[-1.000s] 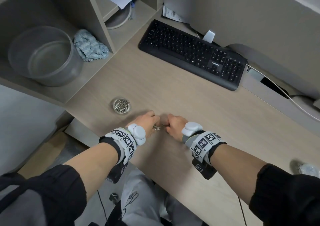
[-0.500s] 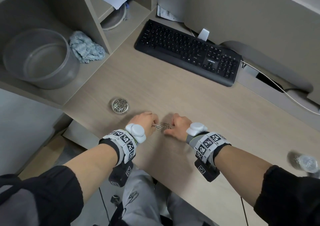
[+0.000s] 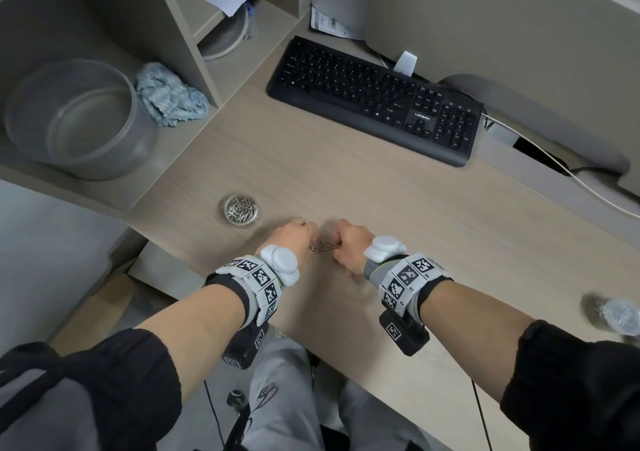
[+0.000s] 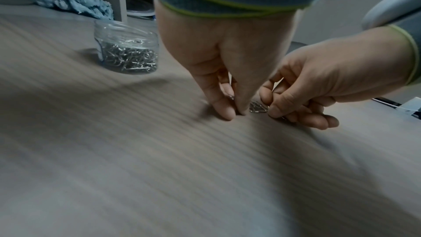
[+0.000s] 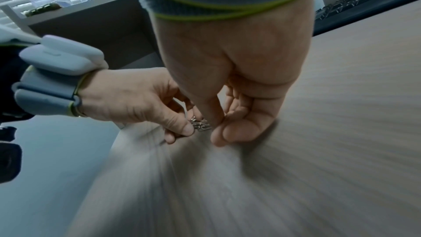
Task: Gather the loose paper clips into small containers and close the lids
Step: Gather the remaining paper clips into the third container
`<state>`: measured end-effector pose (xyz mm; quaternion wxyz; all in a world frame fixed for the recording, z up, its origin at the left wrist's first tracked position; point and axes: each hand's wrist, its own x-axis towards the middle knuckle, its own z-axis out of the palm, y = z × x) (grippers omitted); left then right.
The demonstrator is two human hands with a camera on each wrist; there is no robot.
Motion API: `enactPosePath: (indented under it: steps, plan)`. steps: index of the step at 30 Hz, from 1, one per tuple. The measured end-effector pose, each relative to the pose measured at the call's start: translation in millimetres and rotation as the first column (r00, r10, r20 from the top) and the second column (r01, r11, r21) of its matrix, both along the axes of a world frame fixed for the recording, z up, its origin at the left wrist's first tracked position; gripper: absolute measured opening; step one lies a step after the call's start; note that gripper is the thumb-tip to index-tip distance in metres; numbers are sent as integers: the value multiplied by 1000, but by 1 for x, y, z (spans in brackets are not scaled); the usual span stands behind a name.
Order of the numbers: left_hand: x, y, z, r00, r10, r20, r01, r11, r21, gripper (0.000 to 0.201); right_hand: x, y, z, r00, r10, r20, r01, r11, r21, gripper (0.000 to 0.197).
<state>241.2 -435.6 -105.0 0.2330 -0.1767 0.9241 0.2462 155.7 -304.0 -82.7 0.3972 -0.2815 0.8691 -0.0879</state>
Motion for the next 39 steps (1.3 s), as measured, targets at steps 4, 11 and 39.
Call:
enactPosePath:
  steps: [4,11,39]
  plan:
    - [-1,2,2,1000,-7,23,7,1000,-2,17,1,-1,-3,999,-3,-39,4,1000,16,21]
    - [-3,0,2,996,-7,90,5,1000,21,15,-1,3,-2,999,14,-50,-12,999,43,15]
    - [32,-105,51,828,547,-121,-536,837,114,2,1,-122,43,996,38,76,-21,975,-221,17]
